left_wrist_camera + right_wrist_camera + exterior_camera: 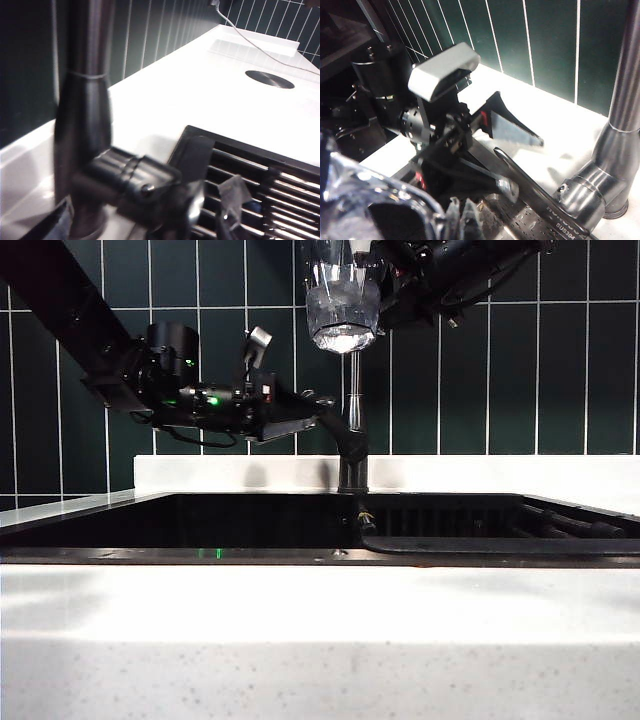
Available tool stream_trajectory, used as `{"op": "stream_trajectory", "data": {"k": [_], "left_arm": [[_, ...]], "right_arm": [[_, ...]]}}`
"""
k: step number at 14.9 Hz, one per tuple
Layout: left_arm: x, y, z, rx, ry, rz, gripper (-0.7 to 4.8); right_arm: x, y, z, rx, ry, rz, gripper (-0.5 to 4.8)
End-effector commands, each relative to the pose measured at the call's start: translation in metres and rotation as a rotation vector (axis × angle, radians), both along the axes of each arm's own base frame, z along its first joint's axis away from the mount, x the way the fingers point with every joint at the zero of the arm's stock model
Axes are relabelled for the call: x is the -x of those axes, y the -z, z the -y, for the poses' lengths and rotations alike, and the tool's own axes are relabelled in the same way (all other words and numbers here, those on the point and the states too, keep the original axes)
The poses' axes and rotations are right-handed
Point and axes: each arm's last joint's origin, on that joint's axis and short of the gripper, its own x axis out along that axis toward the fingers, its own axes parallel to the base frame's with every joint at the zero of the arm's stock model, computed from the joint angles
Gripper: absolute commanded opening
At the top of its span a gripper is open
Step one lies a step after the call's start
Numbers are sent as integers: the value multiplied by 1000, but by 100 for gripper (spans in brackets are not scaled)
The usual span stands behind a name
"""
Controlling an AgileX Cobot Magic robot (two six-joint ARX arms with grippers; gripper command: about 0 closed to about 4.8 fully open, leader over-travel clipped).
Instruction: Pick up the mug next to the sink, go to the faucet to get some water, pour the water into the sink, and finally put the mug back to its place.
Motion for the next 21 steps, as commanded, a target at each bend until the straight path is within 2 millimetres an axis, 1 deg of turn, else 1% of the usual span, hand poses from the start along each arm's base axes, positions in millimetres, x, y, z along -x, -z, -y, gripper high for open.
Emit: {"op": "stream_trajectory", "data": {"k": [1, 7, 9, 12, 13, 15, 16, 17, 18, 20, 21], "left_arm": [[1, 3, 8, 0, 13, 11, 367], [0, 3, 8, -1, -28, 25, 367], [-2, 1, 8, 1, -67, 38, 367], [-10, 1, 4, -13, -383, 43, 362], [-11, 1, 2, -16, -462, 43, 362], [-13, -1, 0, -16, -539, 45, 362], [-13, -1, 0, -11, -551, 38, 362], [-13, -1, 0, -8, -524, 34, 362], [-11, -1, 1, -5, -436, 35, 363], [-6, -6, 3, 21, -187, 77, 363], [-4, -8, 4, 32, -129, 84, 363]], "right_arm": [[2, -9, -1, -27, -31, 44, -7], [2, -9, -1, -27, -33, 44, -7], [2, -9, -1, -27, -33, 44, -7], [2, -9, -1, -27, -33, 44, -7], [2, -9, -1, -27, -33, 44, -7], [2, -9, -1, -25, -34, 47, -7], [2, -9, -1, -24, -34, 47, -7], [2, -9, -1, -24, -34, 47, -7], [2, -8, -1, -22, -35, 48, -7], [2, -8, -1, -19, -35, 40, -7], [2, -7, -1, -11, -36, 35, -7]]}}
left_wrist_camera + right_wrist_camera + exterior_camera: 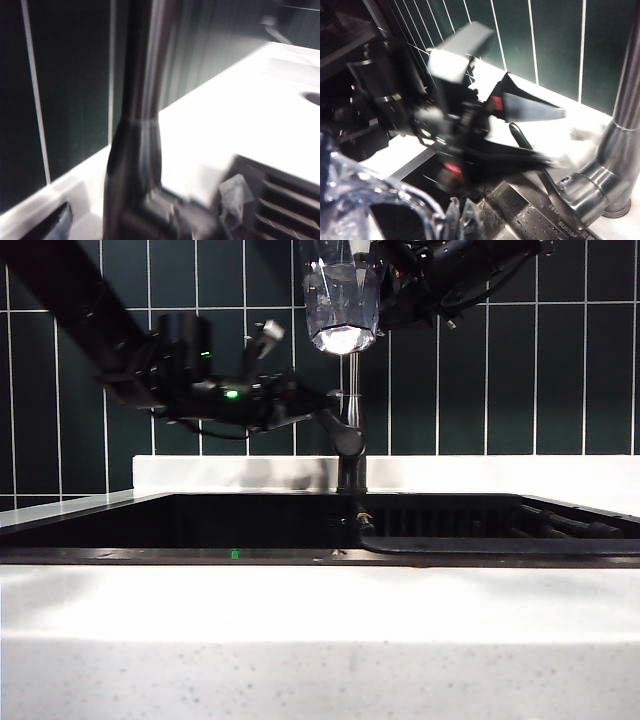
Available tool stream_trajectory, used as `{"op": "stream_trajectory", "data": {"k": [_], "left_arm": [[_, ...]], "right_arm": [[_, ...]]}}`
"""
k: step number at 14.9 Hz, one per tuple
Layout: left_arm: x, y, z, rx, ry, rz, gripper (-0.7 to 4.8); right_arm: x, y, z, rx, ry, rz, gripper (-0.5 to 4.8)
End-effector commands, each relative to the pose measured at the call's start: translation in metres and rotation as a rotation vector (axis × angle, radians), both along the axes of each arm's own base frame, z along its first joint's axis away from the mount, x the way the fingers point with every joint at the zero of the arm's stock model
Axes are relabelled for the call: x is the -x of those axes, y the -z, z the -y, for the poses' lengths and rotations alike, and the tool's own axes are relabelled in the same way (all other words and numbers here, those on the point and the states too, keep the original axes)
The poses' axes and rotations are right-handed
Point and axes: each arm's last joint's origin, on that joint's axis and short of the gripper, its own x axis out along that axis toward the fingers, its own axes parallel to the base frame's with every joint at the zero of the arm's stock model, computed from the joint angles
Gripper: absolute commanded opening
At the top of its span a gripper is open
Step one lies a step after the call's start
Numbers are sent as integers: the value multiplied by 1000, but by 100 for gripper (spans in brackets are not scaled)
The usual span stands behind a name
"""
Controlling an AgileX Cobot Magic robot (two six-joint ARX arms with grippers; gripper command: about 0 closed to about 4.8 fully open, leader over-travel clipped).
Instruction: Pick up the mug next to the sink, go to the faucet to get some water, pour the water into the sink, and finally put the mug back to its place.
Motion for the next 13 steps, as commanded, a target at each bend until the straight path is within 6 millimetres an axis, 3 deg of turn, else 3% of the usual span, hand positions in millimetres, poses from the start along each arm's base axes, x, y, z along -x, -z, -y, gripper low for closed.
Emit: {"op": "stream_trajectory", "data": {"k": [1, 6, 13], "left_arm": [[1, -1, -3, 16, 113, 14, 363], [0, -1, -13, 33, 157, -26, 363], [-3, -11, -65, 56, 246, -88, 360]], "right_arm": [[2, -7, -1, -9, -20, 29, -7], [3, -6, -1, -1, -22, 19, -7], [3, -6, -1, -1, -22, 20, -7]]}}
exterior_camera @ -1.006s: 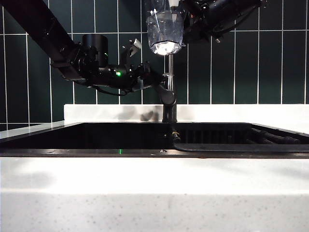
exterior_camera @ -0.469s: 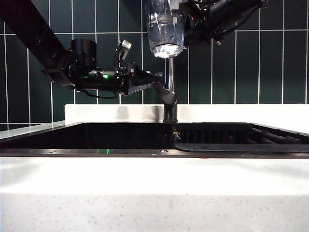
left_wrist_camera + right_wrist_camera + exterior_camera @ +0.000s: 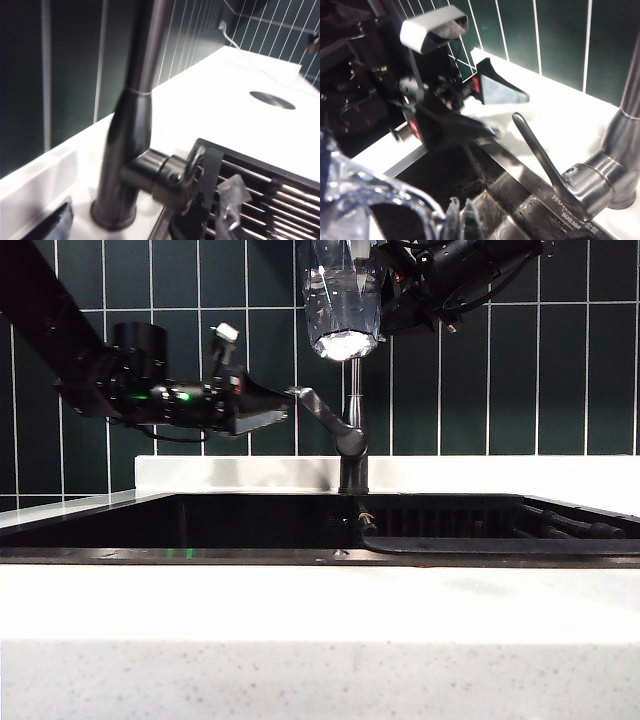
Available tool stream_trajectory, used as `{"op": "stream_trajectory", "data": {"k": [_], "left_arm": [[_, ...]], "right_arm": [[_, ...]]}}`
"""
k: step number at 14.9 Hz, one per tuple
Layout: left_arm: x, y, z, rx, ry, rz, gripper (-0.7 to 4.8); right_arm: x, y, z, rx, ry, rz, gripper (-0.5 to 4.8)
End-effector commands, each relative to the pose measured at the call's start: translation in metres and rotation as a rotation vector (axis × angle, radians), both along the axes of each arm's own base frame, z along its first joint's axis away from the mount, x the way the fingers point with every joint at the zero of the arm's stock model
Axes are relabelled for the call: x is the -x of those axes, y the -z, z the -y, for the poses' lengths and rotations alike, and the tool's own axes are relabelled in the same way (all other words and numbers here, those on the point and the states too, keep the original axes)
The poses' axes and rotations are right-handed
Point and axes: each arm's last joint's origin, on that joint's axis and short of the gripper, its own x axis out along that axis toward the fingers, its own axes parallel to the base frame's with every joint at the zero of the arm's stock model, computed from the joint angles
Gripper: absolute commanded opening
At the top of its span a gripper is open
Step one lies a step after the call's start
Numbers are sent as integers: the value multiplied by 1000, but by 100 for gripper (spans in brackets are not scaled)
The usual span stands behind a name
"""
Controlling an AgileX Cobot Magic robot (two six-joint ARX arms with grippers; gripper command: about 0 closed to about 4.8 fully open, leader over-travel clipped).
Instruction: Pick up the mug next to the sink, go to the faucet to get some water, pour the water into the sink, and finally put the mug back to its place.
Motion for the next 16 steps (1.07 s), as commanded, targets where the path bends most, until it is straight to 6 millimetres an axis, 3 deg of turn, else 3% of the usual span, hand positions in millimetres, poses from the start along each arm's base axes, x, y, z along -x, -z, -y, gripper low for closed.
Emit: {"op": "stream_trajectory", "data": {"k": [1, 3, 5, 6, 9, 12, 16], "left_arm": [[5, -18, -19, 7, 89, 6, 339], [10, -33, -33, 5, 145, 6, 239], [15, -45, -35, 4, 197, -7, 183], [20, -52, -39, -4, 236, -1, 2], [32, -53, -49, 6, 165, -32, -5], [59, -50, -56, 0, 52, -26, -5], [127, -49, -49, -40, -121, 8, -5]], "right_arm": [[2, -9, -1, -24, -17, 42, -7], [2, -9, -1, -24, -17, 42, -7], [2, -9, -1, -21, -18, 46, -7], [2, -9, -1, -15, -20, 53, -7], [2, -9, 0, -6, -21, 55, -6], [1, -8, 3, 5, -15, 65, -7], [1, -6, 3, 39, 8, 74, -7]]}}
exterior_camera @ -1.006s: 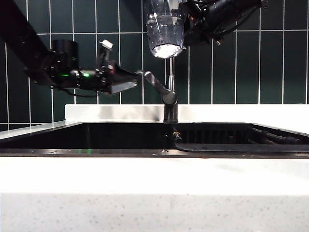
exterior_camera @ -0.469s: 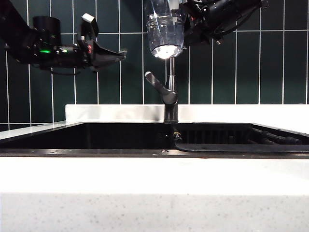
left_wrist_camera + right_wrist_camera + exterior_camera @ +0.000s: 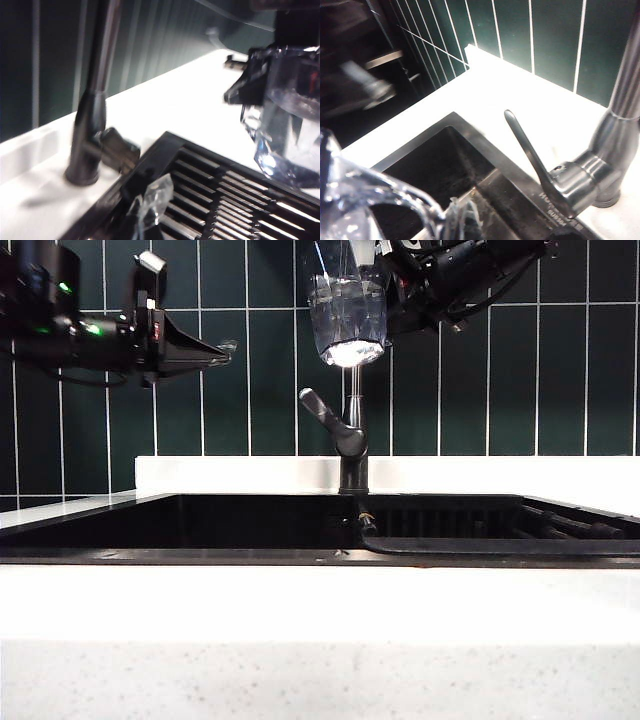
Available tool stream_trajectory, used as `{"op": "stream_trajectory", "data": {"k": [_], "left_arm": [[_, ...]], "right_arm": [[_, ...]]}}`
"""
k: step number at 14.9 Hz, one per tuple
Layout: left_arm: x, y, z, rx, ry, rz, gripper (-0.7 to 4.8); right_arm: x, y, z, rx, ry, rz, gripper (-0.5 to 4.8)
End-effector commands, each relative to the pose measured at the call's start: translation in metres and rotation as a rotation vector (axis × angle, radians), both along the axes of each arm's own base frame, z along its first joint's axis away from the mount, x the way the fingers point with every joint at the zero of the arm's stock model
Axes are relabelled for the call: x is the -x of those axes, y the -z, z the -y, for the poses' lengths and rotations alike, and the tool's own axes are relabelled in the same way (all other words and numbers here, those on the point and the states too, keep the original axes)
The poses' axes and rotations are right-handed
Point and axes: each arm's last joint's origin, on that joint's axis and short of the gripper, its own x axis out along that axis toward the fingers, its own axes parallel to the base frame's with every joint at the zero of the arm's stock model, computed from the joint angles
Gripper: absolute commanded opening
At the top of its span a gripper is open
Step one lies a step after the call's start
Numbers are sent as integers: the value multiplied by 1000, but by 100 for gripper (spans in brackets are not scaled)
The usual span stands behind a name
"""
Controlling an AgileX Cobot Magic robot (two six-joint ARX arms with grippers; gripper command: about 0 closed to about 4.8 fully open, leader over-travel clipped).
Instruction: Pick up the mug next to the sink, go to the faucet to get some water, pour the water into the sink, and finally put the mug back to its place.
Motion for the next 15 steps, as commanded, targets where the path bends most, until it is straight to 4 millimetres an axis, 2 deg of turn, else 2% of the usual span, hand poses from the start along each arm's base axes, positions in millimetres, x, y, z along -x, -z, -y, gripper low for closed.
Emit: {"op": "stream_trajectory", "data": {"k": [1, 4, 9, 12, 15], "left_arm": [[51, -8, 10, -45, -115, 74, -5], [98, -8, 15, -64, -225, 88, -5], [141, -5, 11, -66, -249, 87, -5], [165, -5, 11, -65, -271, 98, -5], [208, 2, 7, -76, -414, 163, -5]], "right_arm": [[3, -6, 2, 31, 18, 31, -7], [6, -4, 5, 111, 50, 48, -7], [10, 9, 11, 302, 105, 22, -7], [22, 18, 17, 366, 164, 32, -7], [40, 23, 26, 422, 237, 86, -7]]}}
